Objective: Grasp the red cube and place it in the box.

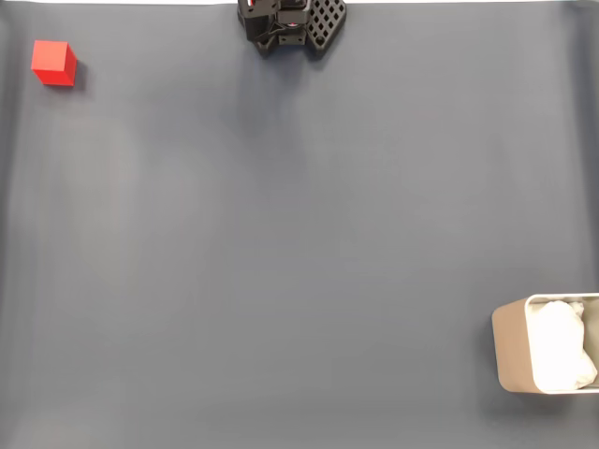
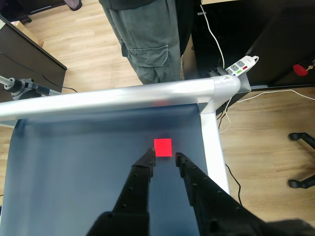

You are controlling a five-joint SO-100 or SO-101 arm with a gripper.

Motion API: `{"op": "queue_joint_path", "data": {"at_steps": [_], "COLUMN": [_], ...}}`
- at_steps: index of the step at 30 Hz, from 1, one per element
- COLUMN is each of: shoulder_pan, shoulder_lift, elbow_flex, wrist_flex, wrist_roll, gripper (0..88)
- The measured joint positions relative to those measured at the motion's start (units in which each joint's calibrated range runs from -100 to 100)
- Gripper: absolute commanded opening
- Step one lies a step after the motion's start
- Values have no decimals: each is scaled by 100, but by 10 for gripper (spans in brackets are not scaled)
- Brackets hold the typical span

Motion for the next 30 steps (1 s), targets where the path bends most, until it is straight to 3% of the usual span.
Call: {"op": "queue_joint_path", "data": {"at_steps": [12,30], "shoulder_pan": [0,0], "shoulder_lift": [87,573], "elbow_flex": [172,570], "wrist_flex": [-223,-533], "wrist_roll": [63,142], "gripper": [203,257]}}
